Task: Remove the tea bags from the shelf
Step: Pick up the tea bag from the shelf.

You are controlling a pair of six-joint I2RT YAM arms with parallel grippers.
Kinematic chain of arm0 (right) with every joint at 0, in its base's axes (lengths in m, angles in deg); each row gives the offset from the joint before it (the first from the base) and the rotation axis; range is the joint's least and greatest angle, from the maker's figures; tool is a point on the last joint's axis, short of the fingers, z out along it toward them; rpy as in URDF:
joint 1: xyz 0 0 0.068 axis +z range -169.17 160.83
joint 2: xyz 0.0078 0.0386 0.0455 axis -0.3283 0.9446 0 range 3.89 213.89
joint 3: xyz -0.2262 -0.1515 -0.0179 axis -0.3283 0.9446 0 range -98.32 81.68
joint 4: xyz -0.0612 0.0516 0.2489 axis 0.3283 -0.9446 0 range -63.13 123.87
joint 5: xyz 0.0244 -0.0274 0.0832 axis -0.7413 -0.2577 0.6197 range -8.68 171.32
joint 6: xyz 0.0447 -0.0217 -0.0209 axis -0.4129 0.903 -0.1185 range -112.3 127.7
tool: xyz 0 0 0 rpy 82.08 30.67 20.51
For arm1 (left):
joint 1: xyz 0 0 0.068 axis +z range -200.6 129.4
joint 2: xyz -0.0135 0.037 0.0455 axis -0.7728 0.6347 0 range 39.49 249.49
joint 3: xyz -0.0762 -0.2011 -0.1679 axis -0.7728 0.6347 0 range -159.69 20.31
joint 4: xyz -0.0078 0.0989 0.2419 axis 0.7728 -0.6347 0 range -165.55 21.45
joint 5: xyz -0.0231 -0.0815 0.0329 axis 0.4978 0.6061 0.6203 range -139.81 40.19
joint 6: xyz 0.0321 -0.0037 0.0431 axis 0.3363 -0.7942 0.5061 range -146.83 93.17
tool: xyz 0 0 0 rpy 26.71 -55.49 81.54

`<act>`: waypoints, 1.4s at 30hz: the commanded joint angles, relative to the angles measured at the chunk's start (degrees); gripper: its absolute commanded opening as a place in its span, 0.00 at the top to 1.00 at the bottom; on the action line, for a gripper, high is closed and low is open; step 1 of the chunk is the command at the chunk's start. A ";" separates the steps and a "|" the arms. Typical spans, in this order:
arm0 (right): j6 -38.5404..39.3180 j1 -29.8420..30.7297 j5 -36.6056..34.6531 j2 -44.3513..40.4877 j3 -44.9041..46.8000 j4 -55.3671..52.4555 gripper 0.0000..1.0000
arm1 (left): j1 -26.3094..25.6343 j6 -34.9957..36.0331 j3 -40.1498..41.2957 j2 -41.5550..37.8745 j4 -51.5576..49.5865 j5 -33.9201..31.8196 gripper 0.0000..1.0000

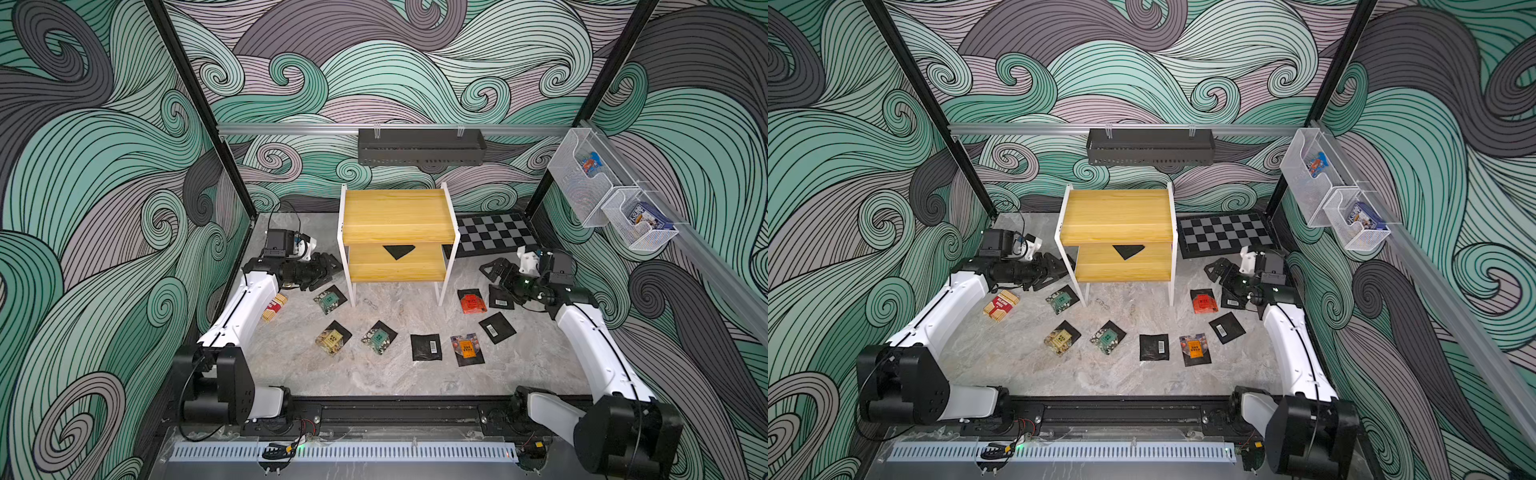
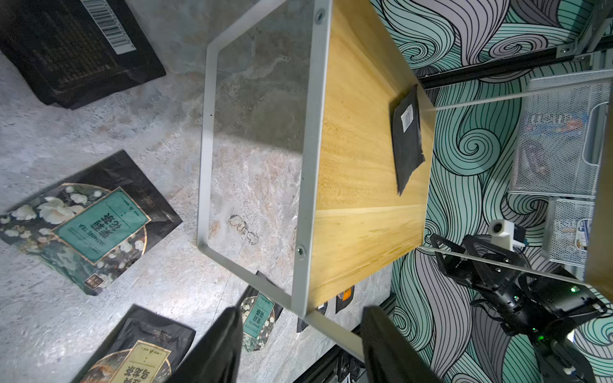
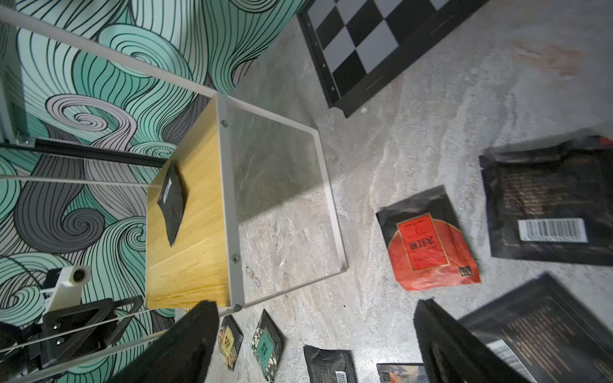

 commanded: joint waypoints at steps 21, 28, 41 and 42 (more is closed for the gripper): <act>0.64 8.62 14.82 21.25 -15.92 6.37 0.10 | -0.03 -2.57 -10.68 14.13 2.67 8.45 0.37; -0.70 9.46 18.24 23.29 -18.73 10.37 0.38 | -0.35 -1.78 -10.03 14.61 2.39 8.33 0.42; -6.94 12.77 31.47 34.71 -24.60 19.62 0.96 | -1.91 -1.43 -10.45 16.72 2.75 8.07 0.52; -7.02 13.34 31.63 35.51 -25.41 19.66 0.98 | -1.99 -1.42 -10.35 16.84 2.80 8.05 0.53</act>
